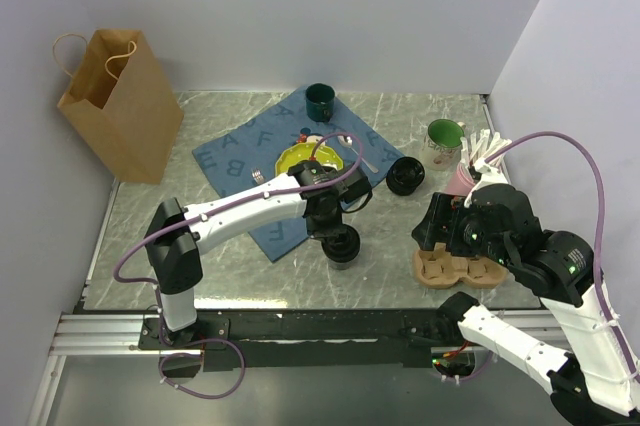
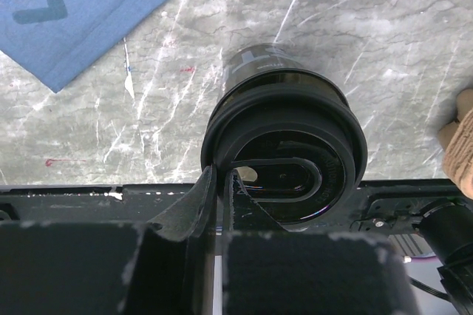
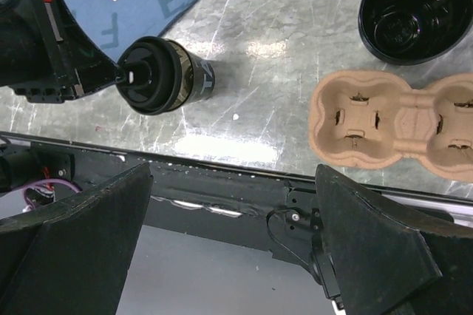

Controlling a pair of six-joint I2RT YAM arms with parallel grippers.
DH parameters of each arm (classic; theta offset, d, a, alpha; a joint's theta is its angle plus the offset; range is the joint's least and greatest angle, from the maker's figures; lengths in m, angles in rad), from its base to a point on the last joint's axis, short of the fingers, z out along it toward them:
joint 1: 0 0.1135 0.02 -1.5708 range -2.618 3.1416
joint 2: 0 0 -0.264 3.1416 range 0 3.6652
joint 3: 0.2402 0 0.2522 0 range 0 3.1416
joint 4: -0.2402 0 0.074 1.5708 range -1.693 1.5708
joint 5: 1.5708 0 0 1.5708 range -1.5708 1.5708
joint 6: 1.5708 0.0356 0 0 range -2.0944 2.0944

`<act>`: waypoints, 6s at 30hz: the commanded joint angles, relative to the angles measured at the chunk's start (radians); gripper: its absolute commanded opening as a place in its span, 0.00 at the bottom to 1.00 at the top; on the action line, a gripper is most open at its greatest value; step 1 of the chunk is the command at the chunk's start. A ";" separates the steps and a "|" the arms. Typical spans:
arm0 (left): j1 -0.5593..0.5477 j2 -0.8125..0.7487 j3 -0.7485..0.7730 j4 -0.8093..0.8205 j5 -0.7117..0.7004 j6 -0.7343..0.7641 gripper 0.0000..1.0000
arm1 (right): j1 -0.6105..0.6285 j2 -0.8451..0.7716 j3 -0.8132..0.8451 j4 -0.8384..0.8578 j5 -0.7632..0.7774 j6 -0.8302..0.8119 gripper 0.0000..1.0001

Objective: Pack the takeout coffee

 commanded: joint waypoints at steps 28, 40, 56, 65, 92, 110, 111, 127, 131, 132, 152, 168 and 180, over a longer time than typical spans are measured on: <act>-0.020 0.038 0.070 -0.010 -0.003 0.003 0.24 | -0.004 -0.009 -0.008 0.039 0.008 -0.018 0.99; -0.017 0.000 0.111 -0.069 -0.092 -0.006 0.40 | -0.004 0.023 -0.123 0.212 -0.268 -0.081 0.97; 0.138 -0.466 -0.497 0.541 0.195 0.141 0.68 | -0.071 0.382 -0.163 0.361 -0.572 -0.211 0.90; 0.235 -0.553 -0.671 0.790 0.355 0.236 0.73 | -0.162 0.497 -0.218 0.395 -0.624 -0.317 0.84; 0.235 -0.482 -0.712 0.813 0.434 0.339 0.72 | -0.119 0.700 -0.227 0.490 -0.673 -0.224 0.61; 0.235 -0.487 -0.749 0.837 0.431 0.314 0.72 | -0.096 0.720 -0.221 0.504 -0.670 -0.204 0.55; 0.235 -0.487 -0.751 0.836 0.430 0.314 0.71 | -0.096 0.720 -0.220 0.504 -0.670 -0.204 0.55; 0.235 -0.498 -0.763 0.814 0.408 0.316 0.70 | -0.093 0.766 -0.154 0.486 -0.640 -0.218 0.52; 0.233 -0.496 -0.761 0.810 0.401 0.322 0.70 | -0.094 0.776 -0.147 0.487 -0.643 -0.216 0.52; 0.233 -0.496 -0.763 0.808 0.401 0.322 0.71 | -0.094 0.775 -0.147 0.487 -0.644 -0.216 0.52; 0.235 -0.424 -0.763 0.860 0.440 0.340 0.68 | -0.093 0.746 -0.175 0.486 -0.666 -0.216 0.67; 0.233 -0.373 -0.838 0.937 0.454 0.301 0.62 | -0.094 0.727 -0.370 0.640 -0.664 -0.239 0.45; 0.218 -0.366 -0.907 0.945 0.445 0.250 0.57 | -0.131 0.706 -0.552 0.938 -0.820 -0.267 0.35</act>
